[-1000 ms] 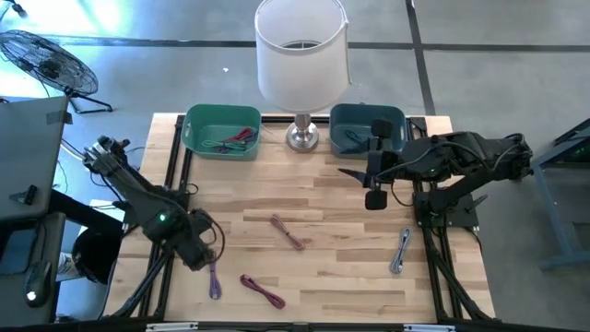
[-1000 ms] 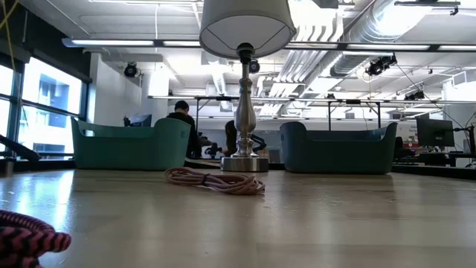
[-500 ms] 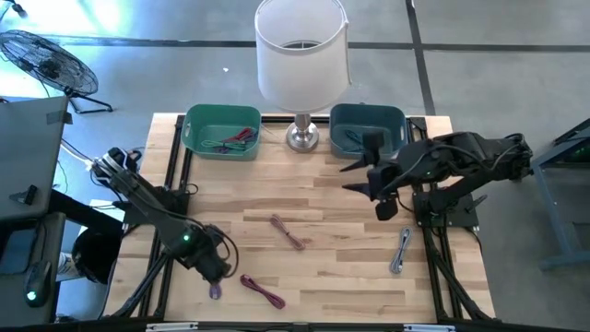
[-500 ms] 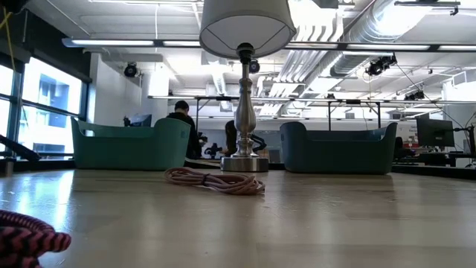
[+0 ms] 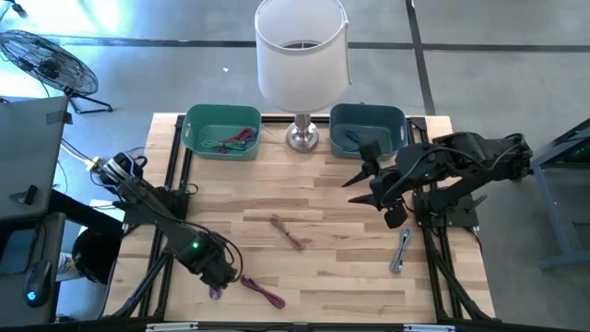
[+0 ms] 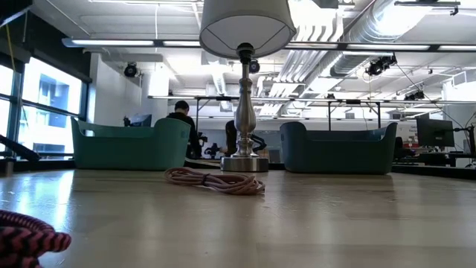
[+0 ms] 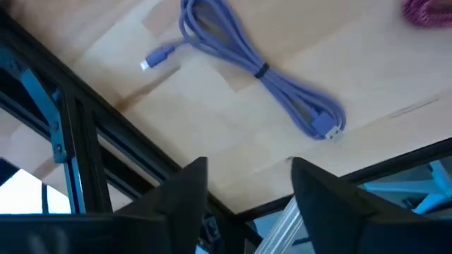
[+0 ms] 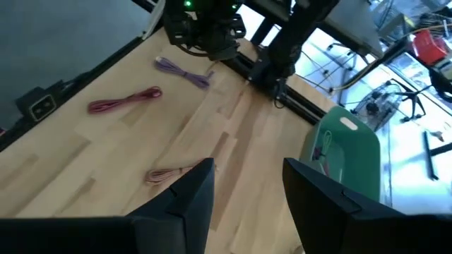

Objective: Pick & Place USB Port
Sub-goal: Put the purple charger cable into the green bin

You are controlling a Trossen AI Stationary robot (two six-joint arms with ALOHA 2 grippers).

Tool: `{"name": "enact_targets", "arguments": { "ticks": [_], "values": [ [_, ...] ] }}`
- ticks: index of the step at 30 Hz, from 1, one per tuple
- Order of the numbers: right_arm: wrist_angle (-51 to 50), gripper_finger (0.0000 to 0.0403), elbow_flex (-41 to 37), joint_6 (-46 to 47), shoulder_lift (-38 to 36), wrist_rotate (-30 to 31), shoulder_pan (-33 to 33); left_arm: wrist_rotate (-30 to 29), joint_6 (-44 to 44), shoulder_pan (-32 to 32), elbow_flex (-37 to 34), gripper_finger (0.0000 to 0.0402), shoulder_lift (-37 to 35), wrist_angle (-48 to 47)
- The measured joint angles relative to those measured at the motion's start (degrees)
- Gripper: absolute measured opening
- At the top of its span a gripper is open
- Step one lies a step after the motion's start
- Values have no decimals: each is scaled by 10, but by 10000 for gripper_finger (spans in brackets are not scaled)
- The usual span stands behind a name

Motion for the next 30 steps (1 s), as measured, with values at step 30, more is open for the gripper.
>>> {"name": "enact_targets", "arguments": {
  "ticks": [30],
  "values": [
    [-32, 161, 0, -4, 0, -56, 0, 16, -32, 52, 0, 227, 123, 60]
  ]
}}
